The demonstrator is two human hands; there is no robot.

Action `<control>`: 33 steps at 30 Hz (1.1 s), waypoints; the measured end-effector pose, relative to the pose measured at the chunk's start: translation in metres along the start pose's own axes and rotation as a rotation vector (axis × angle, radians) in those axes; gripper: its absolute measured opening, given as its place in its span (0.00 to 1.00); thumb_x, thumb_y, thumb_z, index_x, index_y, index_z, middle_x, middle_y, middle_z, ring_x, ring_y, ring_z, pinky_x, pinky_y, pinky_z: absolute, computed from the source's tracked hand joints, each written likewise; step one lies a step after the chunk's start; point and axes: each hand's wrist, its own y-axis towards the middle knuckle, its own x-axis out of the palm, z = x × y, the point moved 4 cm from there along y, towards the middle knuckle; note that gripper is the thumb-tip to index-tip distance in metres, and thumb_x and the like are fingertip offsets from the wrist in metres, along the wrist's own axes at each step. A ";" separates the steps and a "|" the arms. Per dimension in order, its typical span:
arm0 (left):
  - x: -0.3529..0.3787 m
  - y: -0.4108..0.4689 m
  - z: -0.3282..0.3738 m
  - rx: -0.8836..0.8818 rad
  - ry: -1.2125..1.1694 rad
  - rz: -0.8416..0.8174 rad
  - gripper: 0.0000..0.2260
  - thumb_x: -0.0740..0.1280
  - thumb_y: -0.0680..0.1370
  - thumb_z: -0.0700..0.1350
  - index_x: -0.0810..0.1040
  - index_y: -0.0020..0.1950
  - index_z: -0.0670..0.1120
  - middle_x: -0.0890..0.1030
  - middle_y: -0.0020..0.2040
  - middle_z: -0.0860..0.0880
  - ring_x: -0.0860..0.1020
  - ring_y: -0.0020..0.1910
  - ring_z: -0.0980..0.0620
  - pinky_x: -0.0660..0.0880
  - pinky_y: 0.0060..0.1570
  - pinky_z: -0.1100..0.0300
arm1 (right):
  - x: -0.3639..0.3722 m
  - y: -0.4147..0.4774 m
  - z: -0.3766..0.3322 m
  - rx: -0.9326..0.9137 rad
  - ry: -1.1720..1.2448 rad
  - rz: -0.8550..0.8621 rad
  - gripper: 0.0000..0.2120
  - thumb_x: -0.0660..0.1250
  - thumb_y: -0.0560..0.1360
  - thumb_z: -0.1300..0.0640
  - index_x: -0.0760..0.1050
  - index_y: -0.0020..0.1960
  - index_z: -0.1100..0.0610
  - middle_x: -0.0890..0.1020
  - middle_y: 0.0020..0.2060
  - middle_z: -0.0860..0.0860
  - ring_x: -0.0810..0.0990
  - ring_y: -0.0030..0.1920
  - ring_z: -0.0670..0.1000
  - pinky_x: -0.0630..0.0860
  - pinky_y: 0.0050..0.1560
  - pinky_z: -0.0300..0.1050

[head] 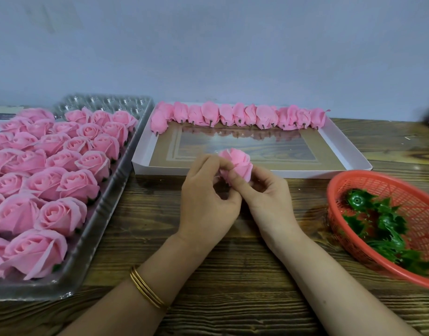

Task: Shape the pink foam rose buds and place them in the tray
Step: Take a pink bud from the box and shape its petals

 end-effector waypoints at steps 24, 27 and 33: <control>-0.003 0.007 -0.018 -0.298 -0.345 0.049 0.16 0.68 0.76 0.31 0.81 0.43 0.53 0.84 0.47 0.46 0.83 0.49 0.52 0.76 0.49 0.67 | -0.002 0.001 0.004 -0.017 0.012 -0.023 0.10 0.74 0.70 0.68 0.82 0.49 0.58 0.83 0.40 0.59 0.77 0.41 0.52 0.75 0.47 0.50; -0.005 0.008 -0.018 -0.262 -0.330 0.046 0.16 0.70 0.74 0.30 0.82 0.43 0.53 0.82 0.47 0.46 0.82 0.48 0.51 0.77 0.49 0.66 | -0.002 0.001 0.004 -0.025 0.002 -0.039 0.10 0.73 0.70 0.69 0.82 0.49 0.60 0.81 0.39 0.58 0.76 0.41 0.52 0.74 0.47 0.50; -0.006 0.009 -0.021 -0.318 -0.383 0.044 0.13 0.74 0.70 0.31 0.80 0.42 0.50 0.82 0.44 0.46 0.83 0.44 0.52 0.79 0.47 0.63 | -0.002 0.000 0.002 -0.031 -0.018 -0.040 0.07 0.72 0.72 0.68 0.82 0.48 0.59 0.84 0.42 0.64 0.77 0.42 0.52 0.75 0.48 0.53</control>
